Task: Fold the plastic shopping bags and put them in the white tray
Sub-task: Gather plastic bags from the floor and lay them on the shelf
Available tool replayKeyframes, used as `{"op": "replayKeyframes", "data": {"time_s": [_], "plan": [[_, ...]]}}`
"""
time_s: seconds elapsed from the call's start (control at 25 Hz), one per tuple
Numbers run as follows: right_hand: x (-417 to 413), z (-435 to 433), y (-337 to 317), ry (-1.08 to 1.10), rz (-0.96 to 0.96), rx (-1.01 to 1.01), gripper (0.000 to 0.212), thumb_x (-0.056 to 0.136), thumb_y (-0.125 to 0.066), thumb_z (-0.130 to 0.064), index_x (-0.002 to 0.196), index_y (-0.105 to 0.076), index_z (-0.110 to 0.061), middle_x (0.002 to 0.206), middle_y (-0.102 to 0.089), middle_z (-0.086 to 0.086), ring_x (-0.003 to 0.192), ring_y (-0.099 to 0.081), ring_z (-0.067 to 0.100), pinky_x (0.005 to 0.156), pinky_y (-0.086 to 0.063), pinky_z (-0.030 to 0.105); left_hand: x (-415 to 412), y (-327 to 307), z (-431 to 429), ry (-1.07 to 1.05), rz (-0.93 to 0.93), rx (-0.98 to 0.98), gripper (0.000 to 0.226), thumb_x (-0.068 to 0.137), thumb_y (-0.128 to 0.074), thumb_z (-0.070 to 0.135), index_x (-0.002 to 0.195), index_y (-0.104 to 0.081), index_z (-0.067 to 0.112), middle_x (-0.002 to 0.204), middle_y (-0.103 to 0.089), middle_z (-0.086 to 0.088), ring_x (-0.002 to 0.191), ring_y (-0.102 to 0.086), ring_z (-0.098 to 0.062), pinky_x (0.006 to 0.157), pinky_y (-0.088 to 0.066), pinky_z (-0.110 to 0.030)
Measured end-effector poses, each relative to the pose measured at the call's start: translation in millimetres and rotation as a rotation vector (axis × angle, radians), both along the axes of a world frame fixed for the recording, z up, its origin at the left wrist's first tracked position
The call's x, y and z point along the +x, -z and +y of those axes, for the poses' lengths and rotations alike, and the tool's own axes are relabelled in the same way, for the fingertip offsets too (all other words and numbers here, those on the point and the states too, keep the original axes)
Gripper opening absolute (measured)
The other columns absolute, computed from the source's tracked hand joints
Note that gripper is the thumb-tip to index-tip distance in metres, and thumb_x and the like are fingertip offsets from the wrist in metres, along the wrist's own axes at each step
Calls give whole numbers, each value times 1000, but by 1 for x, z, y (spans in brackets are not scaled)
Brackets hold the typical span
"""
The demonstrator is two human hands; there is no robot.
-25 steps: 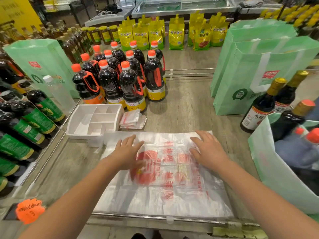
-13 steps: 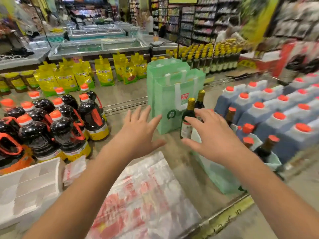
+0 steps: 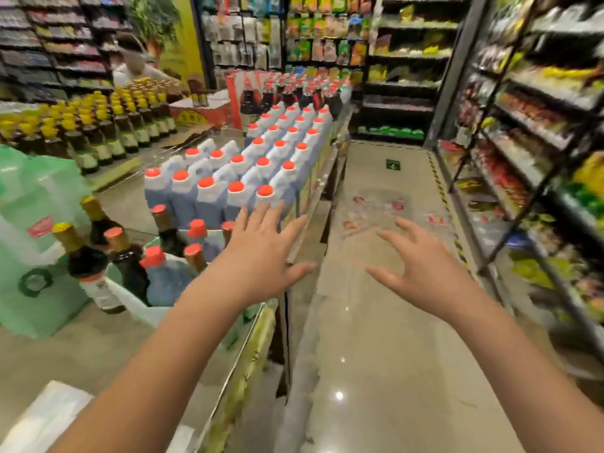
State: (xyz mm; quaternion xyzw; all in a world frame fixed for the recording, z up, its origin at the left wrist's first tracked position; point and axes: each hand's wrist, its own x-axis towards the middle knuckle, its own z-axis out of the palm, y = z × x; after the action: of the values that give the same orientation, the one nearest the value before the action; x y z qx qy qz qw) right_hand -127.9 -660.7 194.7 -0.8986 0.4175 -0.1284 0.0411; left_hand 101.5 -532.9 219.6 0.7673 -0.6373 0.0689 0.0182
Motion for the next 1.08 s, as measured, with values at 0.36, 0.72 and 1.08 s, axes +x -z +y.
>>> {"op": "replayKeyframes", "data": {"time_s": [0.36, 0.72, 1.08], "plan": [[-191, -197, 45, 308, 10, 99, 74, 88, -51, -68, 151, -36, -33, 160, -28, 3, 147, -26, 23, 118, -27, 42, -161, 39, -269, 209, -37, 188, 81, 93, -35, 71, 158, -10, 31, 166, -2, -12, 152, 0, -32, 123, -1, -52], [-239, -385, 55, 334, -16, 162, 71, 90, -50, -66, 150, -34, -32, 159, -28, 2, 146, -27, 23, 118, -25, 42, -214, 65, -472, 220, -24, 293, 79, 94, -37, 68, 158, -12, 29, 166, -1, -14, 152, 1, -34, 123, -4, -54], [-138, -633, 88, 311, 38, 220, 66, 93, -49, -60, 151, -34, -33, 160, -27, 2, 146, -28, 23, 118, -22, 41, -127, 114, -729, 196, 54, 353, 79, 95, -39, 67, 158, -14, 27, 166, -4, -12, 152, 0, -35, 123, -2, -54]]}}
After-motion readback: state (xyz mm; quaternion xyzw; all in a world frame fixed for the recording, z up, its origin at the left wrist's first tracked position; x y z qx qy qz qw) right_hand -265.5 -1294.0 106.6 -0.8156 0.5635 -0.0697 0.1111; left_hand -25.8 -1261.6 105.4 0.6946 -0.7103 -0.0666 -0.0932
